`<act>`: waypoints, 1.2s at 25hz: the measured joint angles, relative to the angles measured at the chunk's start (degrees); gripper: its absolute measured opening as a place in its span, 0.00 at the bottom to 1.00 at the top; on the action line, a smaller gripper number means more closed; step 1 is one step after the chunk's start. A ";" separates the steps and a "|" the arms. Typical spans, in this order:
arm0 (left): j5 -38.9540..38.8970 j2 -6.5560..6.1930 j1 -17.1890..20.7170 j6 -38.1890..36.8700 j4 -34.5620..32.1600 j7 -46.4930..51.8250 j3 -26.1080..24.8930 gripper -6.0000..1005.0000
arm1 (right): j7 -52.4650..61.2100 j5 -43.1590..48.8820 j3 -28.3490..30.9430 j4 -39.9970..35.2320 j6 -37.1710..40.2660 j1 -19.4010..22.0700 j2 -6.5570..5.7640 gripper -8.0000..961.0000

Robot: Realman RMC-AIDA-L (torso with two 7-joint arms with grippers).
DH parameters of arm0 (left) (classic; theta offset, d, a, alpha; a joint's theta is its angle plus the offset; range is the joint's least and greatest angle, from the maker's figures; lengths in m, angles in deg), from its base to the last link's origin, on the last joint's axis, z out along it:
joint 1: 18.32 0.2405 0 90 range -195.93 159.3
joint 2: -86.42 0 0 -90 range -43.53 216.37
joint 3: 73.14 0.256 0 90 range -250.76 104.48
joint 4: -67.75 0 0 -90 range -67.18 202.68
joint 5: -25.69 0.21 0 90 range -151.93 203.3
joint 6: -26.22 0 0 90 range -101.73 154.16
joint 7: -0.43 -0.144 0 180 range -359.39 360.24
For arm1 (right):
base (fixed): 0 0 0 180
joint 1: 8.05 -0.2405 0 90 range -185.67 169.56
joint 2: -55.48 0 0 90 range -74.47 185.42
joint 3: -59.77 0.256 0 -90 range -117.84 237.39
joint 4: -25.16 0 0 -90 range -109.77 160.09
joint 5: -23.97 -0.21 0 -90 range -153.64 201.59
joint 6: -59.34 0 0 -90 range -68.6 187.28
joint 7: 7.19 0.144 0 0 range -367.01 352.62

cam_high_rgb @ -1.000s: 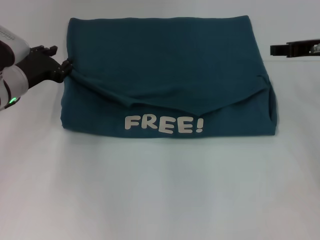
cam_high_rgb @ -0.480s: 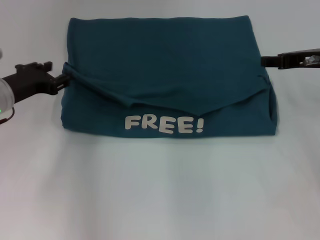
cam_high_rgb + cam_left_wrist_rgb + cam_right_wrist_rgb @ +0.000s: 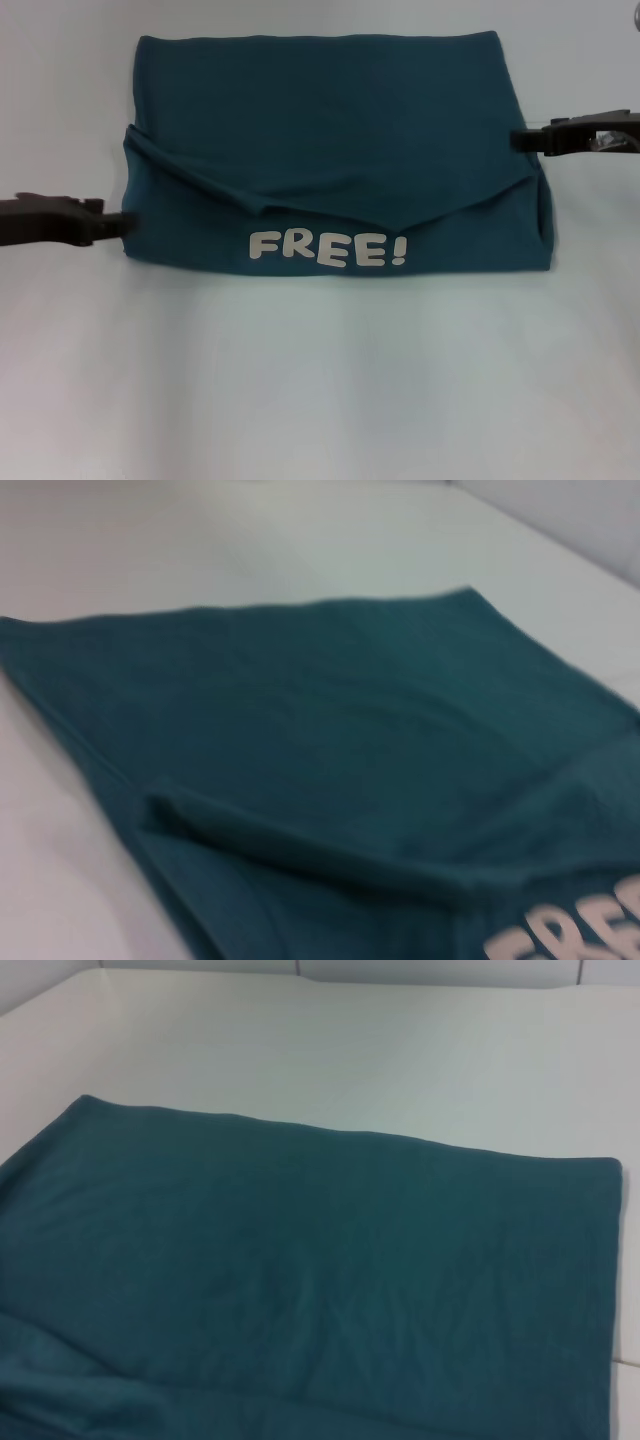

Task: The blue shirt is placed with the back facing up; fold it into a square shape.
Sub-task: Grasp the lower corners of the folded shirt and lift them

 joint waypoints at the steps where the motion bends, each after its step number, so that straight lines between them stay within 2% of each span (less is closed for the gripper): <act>1: -0.34 0.20 0.24 -0.14 -0.38 0.04 -0.88 0.55 | -0.82 -0.66 0.15 0.62 -0.32 -0.01 -0.04 0.65; 2: -1.01 0.63 0.68 -0.10 -1.10 -0.03 -2.35 0.55 | -1.62 -1.39 0.30 1.18 -0.60 0.04 -0.07 0.65; 3: -1.76 1.69 1.57 1.04 -2.69 -0.21 -3.89 0.55 | -2.25 -2.04 0.46 1.56 -0.79 0.14 -0.10 0.65; 6: -3.33 2.78 3.03 4.68 -4.39 0.44 -4.41 0.54 | -3.73 -3.58 0.84 2.65 -1.53 0.60 -0.18 0.65; 8: -6.63 2.71 3.89 6.16 -3.90 1.47 -4.68 0.54 | -4.26 -3.78 1.23 3.29 -1.75 0.67 -0.23 0.65; 11: -9.96 2.20 4.29 5.12 -3.14 1.26 -4.94 0.54 | -4.81 -3.80 1.92 4.32 -1.83 0.68 -0.28 0.65; 14: -10.84 1.04 3.90 2.31 -1.74 -2.88 -4.48 0.53 | -5.10 -3.98 2.21 4.77 -1.84 0.64 -0.25 0.65; 19: -5.68 -2.18 0.41 0.72 3.89 -5.54 -4.97 0.53 | -5.38 -5.13 2.19 4.96 -1.85 0.70 -0.20 0.65; 21: -3.89 -3.04 -1.10 1.81 6.80 -8.12 -6.02 0.53 | -5.43 -5.63 2.04 5.03 -1.85 0.70 -0.16 0.65; 23: -3.48 -3.30 -1.67 2.71 8.08 -9.50 -6.25 0.53 | -5.63 -5.97 1.94 5.16 -1.85 0.70 -0.11 0.65; 25: -2.58 -3.85 -3.20 6.05 12.18 -12.66 -5.87 0.53 | -5.97 -6.01 2.05 5.33 -1.84 0.70 -0.06 0.65; 30: -0.42 -4.07 -4.86 9.27 16.42 -13.87 -4.80 0.53 | -6.15 -6.04 2.20 6.54 -2.63 0.76 -0.04 0.65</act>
